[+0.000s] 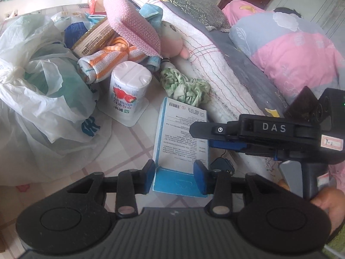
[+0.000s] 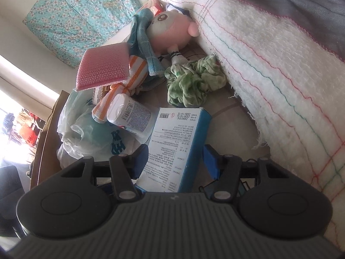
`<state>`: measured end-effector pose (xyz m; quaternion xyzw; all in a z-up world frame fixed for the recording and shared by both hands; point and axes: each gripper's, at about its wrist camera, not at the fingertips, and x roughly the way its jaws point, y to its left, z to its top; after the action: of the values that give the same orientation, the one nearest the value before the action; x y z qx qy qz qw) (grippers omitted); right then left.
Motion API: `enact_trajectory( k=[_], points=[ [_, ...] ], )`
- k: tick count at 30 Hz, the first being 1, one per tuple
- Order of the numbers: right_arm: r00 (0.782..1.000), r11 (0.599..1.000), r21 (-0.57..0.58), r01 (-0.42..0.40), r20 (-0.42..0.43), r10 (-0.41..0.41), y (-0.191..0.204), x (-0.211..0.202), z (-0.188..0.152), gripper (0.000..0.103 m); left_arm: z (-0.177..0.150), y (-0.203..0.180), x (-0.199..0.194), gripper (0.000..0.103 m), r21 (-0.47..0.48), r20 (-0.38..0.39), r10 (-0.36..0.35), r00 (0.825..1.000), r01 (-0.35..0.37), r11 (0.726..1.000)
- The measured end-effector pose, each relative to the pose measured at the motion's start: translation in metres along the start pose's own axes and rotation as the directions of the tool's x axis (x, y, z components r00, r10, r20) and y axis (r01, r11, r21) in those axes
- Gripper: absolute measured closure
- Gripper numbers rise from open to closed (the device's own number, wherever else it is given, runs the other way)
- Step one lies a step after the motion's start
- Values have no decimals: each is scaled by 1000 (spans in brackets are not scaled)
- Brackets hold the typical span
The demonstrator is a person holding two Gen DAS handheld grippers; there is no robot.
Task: Organize soft objects
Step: 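Move the left tool to the blue-and-white medicine box and close on it, then carry the medicine box with the left tool into the cardboard box and release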
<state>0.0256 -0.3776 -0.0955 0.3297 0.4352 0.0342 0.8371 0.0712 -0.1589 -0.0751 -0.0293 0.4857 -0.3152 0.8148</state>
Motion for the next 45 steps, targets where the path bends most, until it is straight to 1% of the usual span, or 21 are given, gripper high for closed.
enact_trajectory(
  k=[1, 3, 5, 6, 9, 10, 12, 14, 17, 22, 25, 29, 32, 34, 37, 38, 39, 40, 42, 44, 45],
  points=[
    [1000, 1000, 4, 1, 1, -1, -1, 0, 0, 48, 1, -1, -1, 55, 3, 14, 15, 1000, -15, 1000],
    [1000, 1000, 12, -3, 2, 2, -3, 0, 0, 48, 7, -1, 1, 46, 2, 25, 44, 999, -44, 999],
    [1000, 1000, 10, -2, 1, 2, -3, 2, -1, 48, 12, 0, 7, 41, 4, 17, 43, 999, -43, 999],
    [1000, 1000, 10, -2, -3, 2, -4, 3, -1, 48, 14, 0, 12, 40, 11, -6, 39, 999, -39, 999],
    [999, 999, 32, -34, -27, 35, -5, 6, -2, 54, 15, -2, 27, 46, 25, -63, 24, 998, -22, 999],
    [999, 998, 42, -38, -33, 39, -5, 7, -3, 56, 13, -4, 30, 45, 34, -73, 29, 997, -27, 999],
    [999, 999, 33, -22, -25, 23, -2, 4, -6, 59, 10, -9, 28, 47, 64, -56, 47, 997, -44, 997],
    [1000, 999, 30, -19, -12, 19, 1, -2, -9, 61, 7, -10, 22, 49, 65, -54, 38, 998, -34, 997],
    [999, 999, 20, -34, 7, 33, 9, -15, -13, 62, 2, -12, 5, 50, 66, -33, 28, 999, -26, 997],
    [998, 997, -60, -42, 53, 45, 43, -41, -20, 61, -6, -23, -41, 49, 101, 67, 42, 997, -49, 994],
    [994, 990, -120, -71, 79, 81, 72, -53, -19, 61, -7, -24, -74, 49, 106, 133, 62, 989, -76, 991],
    [979, 954, -260, -149, 97, 180, 138, -65, -11, 60, -5, -11, -124, 49, 53, 221, 102, 970, -116, 992],
    [961, 902, -373, -218, 78, 264, 199, -63, -5, 60, 0, 12, -171, 49, -21, 298, 161, 941, -162, 987],
    [946, 859, -433, -274, 41, 322, 243, -56, -1, 60, 6, 28, -198, 49, -72, 324, 217, 921, -205, 976],
    [923, 797, -486, -357, -53, 381, 305, -34, 5, 60, 19, 60, -232, 49, -160, 331, 335, 882, -297, 941],
    [919, 784, -496, -374, -83, 386, 321, -25, 6, 60, 24, 73, -243, 49, -197, 326, 373, 869, -323, 926],
    [916, 776, -499, -387, -115, 383, 340, -14, 7, 60, 27, 83, -249, 49, -222, 322, 392, 862, -333, 916],
    [916, 771, -499, -396, -150, 373, 363, -1, 8, 59, 33, 96, -256, 49, -245, 313, 407, 858, -341, 907],
    [913, 784, -468, -407, -216, 345, 388, 29, 12, 59, 44, 125, -263, 49, -275, 273, 419, 866, -347, 897],
    [906, 804, -428, -413, -282, 315, 409, 62, 13, 59, 56, 158, -264, 49, -305, 222, 416, 882, -343, 888],
    [905, 820, -405, -405, -305, 297, 416, 76, 15, 59, 62, 175, -261, 49, -320, 196, 400, 895, -327, 889]
  ],
)
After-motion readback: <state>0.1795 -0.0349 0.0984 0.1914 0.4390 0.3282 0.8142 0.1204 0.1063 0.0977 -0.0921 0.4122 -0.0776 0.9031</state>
